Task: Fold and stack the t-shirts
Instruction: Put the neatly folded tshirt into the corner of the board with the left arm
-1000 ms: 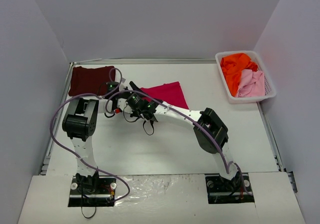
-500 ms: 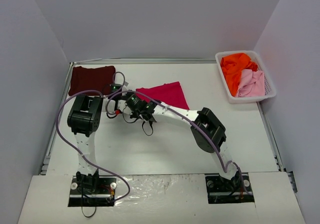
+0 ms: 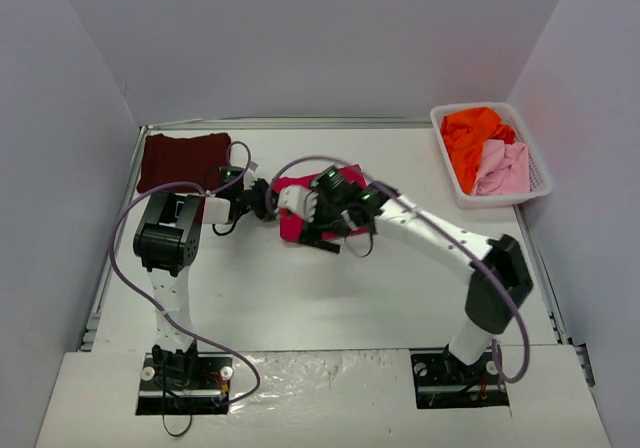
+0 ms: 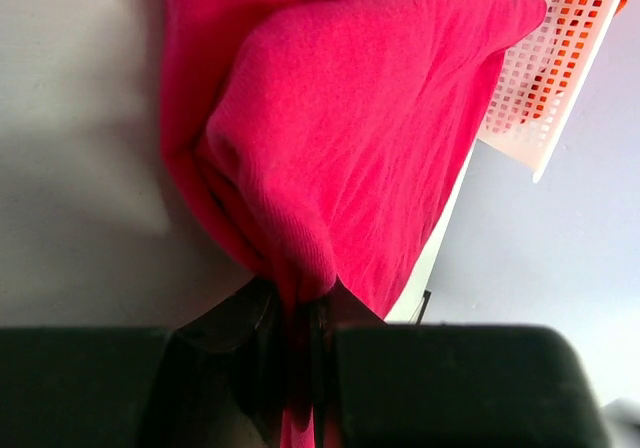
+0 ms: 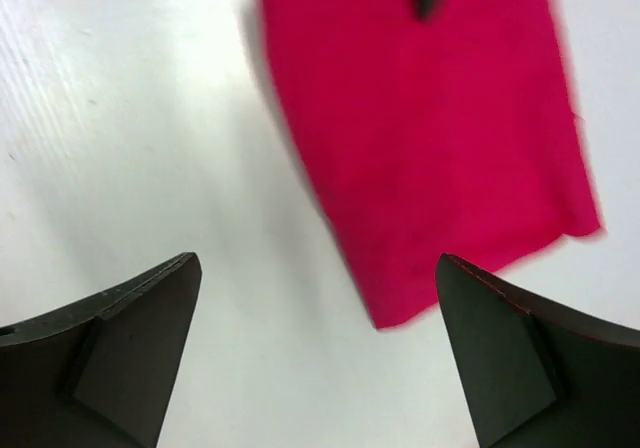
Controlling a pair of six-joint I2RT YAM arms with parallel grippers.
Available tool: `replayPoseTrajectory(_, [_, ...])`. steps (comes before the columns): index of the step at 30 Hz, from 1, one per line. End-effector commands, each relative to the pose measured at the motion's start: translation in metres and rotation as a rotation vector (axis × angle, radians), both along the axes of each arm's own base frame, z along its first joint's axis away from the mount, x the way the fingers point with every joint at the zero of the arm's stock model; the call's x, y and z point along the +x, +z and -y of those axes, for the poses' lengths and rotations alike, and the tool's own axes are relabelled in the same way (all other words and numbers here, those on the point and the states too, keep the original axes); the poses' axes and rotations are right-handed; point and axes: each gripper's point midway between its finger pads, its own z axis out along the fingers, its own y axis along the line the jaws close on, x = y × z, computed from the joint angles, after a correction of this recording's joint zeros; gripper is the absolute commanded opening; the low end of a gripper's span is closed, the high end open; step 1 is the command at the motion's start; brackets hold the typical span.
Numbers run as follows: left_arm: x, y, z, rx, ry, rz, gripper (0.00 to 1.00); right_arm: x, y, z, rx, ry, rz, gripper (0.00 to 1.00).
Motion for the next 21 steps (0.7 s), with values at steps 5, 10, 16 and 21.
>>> replayPoseTrajectory(5, [0.011,0.034,-0.001,0.099,-0.089,0.138,0.02,0.013,0.038,0.13,0.126,-0.187,-0.085,1.0])
replayPoseTrajectory(10, [0.013,0.017,-0.023,0.344,-0.207,0.102,0.02,0.003,0.007,0.141,0.14,-0.265,-0.214,1.0])
replayPoseTrajectory(16, [0.05,0.038,-0.047,0.569,-0.273,0.187,0.02,-0.009,-0.016,0.134,0.205,-0.215,-0.345,1.0])
replayPoseTrajectory(21, [0.092,0.05,-0.075,0.798,-0.252,0.259,0.02,-0.012,-0.039,0.13,0.193,-0.216,-0.429,1.0])
